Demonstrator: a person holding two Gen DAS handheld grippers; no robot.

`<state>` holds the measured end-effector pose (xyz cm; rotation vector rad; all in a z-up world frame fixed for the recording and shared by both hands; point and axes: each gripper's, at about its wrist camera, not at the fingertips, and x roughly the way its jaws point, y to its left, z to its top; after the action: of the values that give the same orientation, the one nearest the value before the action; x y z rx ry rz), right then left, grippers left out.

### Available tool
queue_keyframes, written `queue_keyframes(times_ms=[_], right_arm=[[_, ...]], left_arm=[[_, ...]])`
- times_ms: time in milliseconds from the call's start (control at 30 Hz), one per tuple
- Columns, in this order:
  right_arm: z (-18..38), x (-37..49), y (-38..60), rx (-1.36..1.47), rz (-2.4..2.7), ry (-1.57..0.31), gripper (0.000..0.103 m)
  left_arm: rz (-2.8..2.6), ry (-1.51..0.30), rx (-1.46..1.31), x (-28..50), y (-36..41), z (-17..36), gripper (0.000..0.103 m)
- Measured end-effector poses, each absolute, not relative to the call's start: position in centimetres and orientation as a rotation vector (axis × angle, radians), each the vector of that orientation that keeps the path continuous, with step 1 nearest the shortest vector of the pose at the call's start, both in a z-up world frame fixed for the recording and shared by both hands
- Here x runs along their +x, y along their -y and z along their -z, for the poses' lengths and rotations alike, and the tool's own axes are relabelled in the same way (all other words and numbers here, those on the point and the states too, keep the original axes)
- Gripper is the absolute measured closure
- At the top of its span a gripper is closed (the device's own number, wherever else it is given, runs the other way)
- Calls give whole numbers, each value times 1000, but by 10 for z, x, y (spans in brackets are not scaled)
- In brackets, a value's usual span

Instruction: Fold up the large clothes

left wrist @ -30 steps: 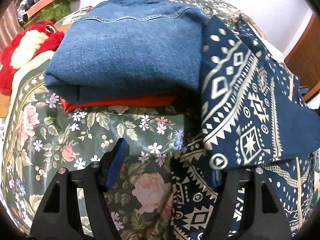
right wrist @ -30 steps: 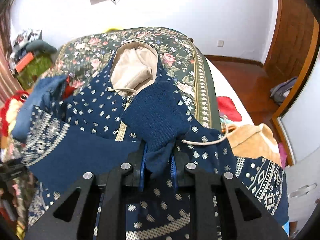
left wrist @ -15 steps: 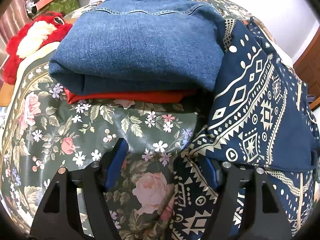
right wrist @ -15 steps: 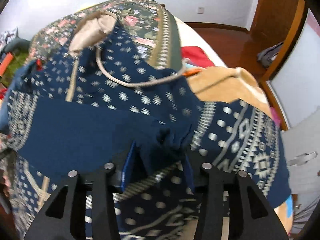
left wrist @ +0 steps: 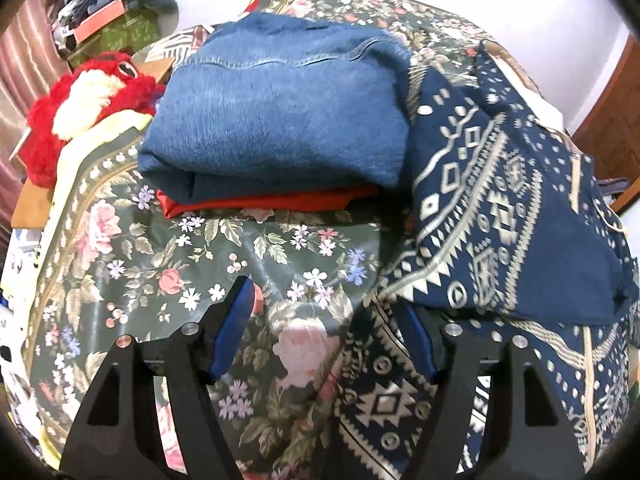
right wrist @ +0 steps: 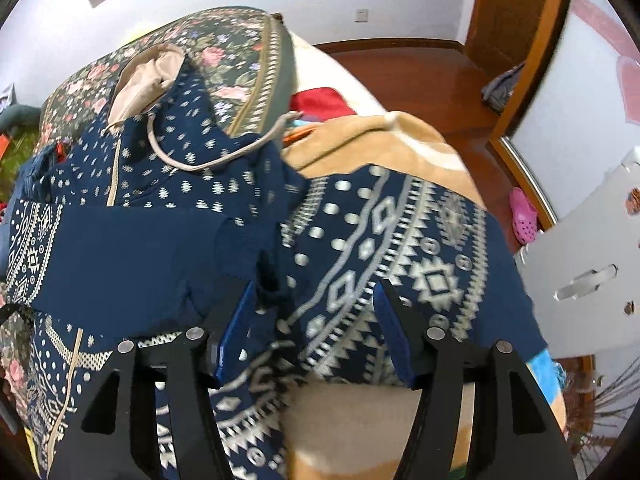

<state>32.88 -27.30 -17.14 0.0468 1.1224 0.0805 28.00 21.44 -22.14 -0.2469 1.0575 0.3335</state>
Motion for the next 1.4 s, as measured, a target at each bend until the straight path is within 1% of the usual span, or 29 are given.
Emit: queue_keyframes(times_ms=[200,233,300,367,467,567,733,867,1100,1300,1400], right_arm=[[145,325,284,134,-106,-1077,45],[143,327,281,139,-115,-1072,44],[139,332,270,141,-137,-1060,36],[139,335,258,133,-160,-1061,34],[150,343,231,90,-210,-1088,32],[175,353,199,16,-229,-1141,32],[204,356,186,-92,-203,-1179,32],[212,347,209,-104,-170,-1207,32],[202,322,260,108,-218,-1235,28],[168,295,307,195,-131,-1141,28],[158,281,338,287,-87,-1111,28]], left_arm=[[-314,-1027,-159,260,-195,193,33],[-305,-1022,-153,256,-193,188,33],[-289,-1010,-143,250,-187,179,33],[-273,-998,-133,249,-181,172,33],[-254,-994,-115,252,-173,167,33],[-237,-1003,-122,258,-168,169,33],[-221,-1028,-103,260,-157,179,33],[-214,-1045,-89,259,-153,187,33],[-190,-1064,-97,255,-146,195,33],[-165,-1053,-91,253,-136,189,33],[-154,-1045,-93,252,-131,186,33]])
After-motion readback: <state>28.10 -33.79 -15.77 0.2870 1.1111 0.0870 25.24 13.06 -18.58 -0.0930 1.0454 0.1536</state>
